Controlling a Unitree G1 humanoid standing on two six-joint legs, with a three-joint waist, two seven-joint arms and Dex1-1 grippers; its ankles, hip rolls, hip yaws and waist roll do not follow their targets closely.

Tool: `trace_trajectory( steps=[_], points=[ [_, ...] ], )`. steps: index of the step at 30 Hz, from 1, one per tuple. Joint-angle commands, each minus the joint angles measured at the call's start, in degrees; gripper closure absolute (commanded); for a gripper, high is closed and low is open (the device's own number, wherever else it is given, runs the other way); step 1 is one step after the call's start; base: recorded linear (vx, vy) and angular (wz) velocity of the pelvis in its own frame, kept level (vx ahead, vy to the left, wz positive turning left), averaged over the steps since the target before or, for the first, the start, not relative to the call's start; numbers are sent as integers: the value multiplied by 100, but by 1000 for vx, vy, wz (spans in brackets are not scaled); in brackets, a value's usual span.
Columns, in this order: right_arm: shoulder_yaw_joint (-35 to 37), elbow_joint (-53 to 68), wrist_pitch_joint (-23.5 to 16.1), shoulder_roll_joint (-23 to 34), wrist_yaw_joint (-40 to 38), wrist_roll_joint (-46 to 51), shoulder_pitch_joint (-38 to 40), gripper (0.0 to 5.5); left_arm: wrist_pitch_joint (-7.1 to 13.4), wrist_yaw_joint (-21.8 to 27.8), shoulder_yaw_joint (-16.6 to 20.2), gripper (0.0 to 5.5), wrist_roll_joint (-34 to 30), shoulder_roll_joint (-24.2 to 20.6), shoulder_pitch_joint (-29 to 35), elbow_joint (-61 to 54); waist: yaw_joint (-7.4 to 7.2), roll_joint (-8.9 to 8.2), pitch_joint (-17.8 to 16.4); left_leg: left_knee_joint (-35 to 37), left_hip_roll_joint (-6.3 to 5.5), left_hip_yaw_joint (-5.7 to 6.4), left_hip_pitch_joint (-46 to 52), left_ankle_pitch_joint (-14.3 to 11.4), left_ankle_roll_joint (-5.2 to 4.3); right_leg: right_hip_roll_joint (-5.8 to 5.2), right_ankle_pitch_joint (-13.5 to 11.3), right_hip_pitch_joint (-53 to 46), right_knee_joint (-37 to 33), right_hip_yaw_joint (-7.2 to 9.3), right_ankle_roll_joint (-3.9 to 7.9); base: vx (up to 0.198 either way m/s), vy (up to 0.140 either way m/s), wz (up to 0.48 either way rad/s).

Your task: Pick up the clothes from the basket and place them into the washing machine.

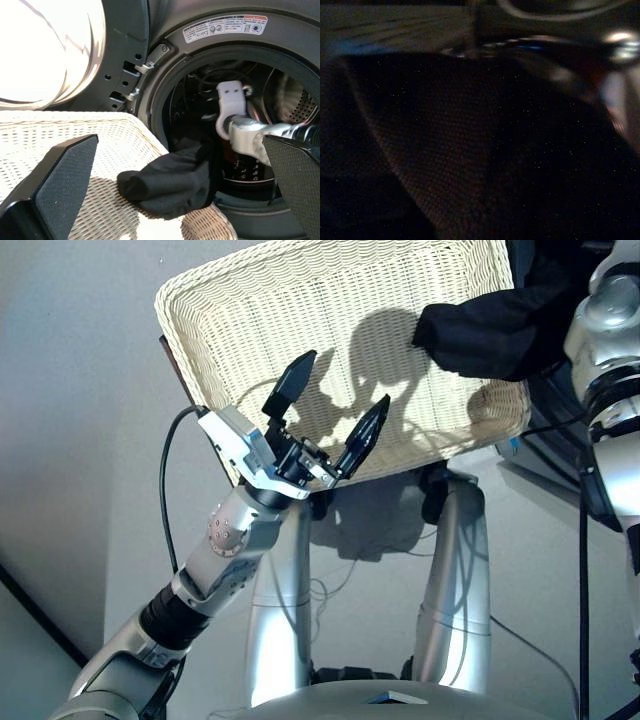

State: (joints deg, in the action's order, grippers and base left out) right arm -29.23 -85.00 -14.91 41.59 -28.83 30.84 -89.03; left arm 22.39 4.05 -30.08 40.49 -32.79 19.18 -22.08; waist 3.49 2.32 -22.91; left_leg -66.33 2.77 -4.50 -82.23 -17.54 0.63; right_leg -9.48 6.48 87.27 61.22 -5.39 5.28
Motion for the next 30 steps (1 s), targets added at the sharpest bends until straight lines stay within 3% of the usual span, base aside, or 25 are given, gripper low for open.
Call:
trace_trajectory(
  steps=[1, 4, 9, 15, 20, 22, 30],
  points=[
    [-444, -202, -62, 594, -445, 8, -318, 550, 353, 76, 214, 0, -8, -103, -299, -897, -3, 100, 243, 370, 86, -88, -172, 437, 176, -13, 11, -159, 53, -12, -351, 0, 0, 0],
    [-693, -205, 110, 850, -621, -513, -307, 550, 388, 16, 246, 0, -44, -160, -305, -922, -25, 86, 262, 382, 84, -89, -186, 448, 173, -12, 8, -146, 57, -10, -356, 0, 0, 0],
    [-1494, -18, 777, 1392, -690, -2405, 141, 550, 371, 21, 459, 0, -176, -185, -409, -950, -132, 29, 279, 386, 86, -80, -226, 491, 177, 19, -24, -90, 63, -4, -371, 0, 0, 0],
    [-1529, -675, 1191, 1824, -340, -2754, 427, 550, 261, 216, 544, 0, -148, -247, -634, -967, -193, 40, 330, 379, 105, -71, -252, 488, 168, 36, -27, -44, 95, 9, -384, 0, 0, 0],
    [-1394, -936, 1215, 1665, -9, -2521, 383, 550, 107, 330, 664, 0, -80, -242, -811, -1011, -231, 29, 348, 399, 128, -108, -238, 488, 165, 79, -39, -54, 57, 23, -400, 0, 0, 0],
    [-1261, -805, 1066, 1428, 34, -2257, 349, 0, 87, 348, 668, 0, -30, -177, -803, -971, -257, -11, 364, 416, 143, -122, -213, 481, 161, 106, -50, -82, 21, 29, -399, 0, 0, 0],
    [-1394, -302, 599, 830, 654, -1481, 185, 0, 144, 418, 594, 0, -17, -3, -672, -632, -278, -55, 472, 471, 152, -151, -115, 467, 157, 113, -35, -193, -46, 47, -394, 0, 0, 0]
  ],
)
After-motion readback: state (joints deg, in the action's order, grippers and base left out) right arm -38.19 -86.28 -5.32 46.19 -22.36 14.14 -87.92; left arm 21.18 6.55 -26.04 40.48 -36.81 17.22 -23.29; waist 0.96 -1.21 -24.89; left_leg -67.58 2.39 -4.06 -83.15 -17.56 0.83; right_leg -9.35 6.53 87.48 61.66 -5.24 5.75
